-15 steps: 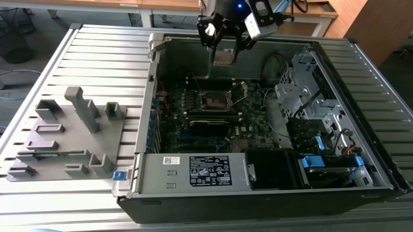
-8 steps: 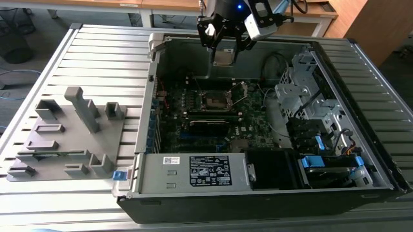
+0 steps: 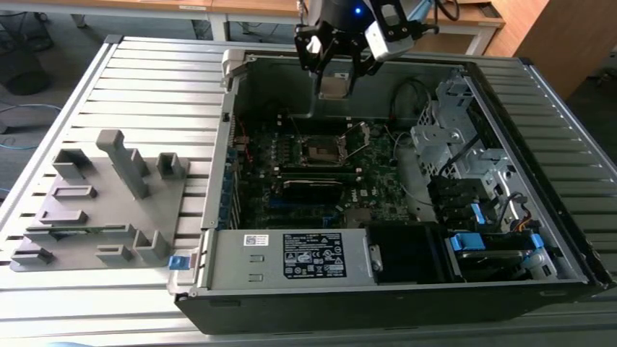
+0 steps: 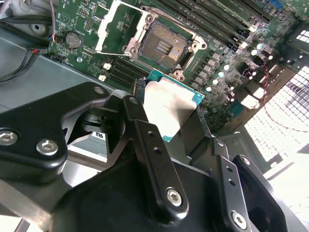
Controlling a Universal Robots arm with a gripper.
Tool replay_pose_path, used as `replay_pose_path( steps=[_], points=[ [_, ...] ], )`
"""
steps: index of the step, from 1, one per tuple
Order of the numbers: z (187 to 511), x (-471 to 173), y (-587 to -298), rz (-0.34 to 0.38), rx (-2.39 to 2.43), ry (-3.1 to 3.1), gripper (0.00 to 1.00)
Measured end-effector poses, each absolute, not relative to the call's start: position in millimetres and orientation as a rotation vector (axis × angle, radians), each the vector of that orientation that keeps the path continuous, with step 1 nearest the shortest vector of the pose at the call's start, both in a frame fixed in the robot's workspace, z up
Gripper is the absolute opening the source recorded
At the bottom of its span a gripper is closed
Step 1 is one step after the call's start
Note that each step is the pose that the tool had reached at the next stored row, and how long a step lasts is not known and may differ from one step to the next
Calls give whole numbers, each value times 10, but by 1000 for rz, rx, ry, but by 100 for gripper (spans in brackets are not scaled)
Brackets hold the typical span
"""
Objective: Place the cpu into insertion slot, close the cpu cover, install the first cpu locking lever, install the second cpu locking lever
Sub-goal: 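Place the cpu into insertion slot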
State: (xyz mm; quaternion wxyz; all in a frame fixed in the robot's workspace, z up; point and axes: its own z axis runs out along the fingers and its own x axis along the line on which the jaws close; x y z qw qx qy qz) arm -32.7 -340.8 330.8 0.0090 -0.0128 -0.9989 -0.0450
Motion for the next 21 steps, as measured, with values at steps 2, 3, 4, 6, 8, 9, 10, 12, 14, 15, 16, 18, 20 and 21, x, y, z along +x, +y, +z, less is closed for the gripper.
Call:
replay_pose_path(
  steps=[2, 3, 4, 6, 8, 9, 10, 12, 14, 15, 16, 18, 20, 21],
  points=[
    [3291, -327, -3408, -140, -40, -3120, 54],
    [3279, -327, -3408, -140, -40, -3120, 54],
    [3266, -327, -3408, -140, -40, -3120, 54],
    [3235, -328, -3408, -140, -40, -3120, 54],
    [3203, -328, -3408, -140, -40, -3120, 54],
    [3189, -328, -3408, -140, -40, -3120, 54],
    [3176, -328, -3408, -140, -40, -3120, 54],
    [3147, -328, -3408, -139, -40, -3120, 54],
    [3112, -329, -3408, -139, -40, -3120, 54],
    [3094, -329, -3408, -139, -40, -3120, 54],
    [3079, -329, -3408, -139, -40, -3120, 54],
    [3049, -329, -3408, -139, -40, -3120, 54],
    [3019, -329, -3408, -139, -40, -3120, 54],
    [3009, -329, -3408, -139, -40, -3120, 54]
  ],
)
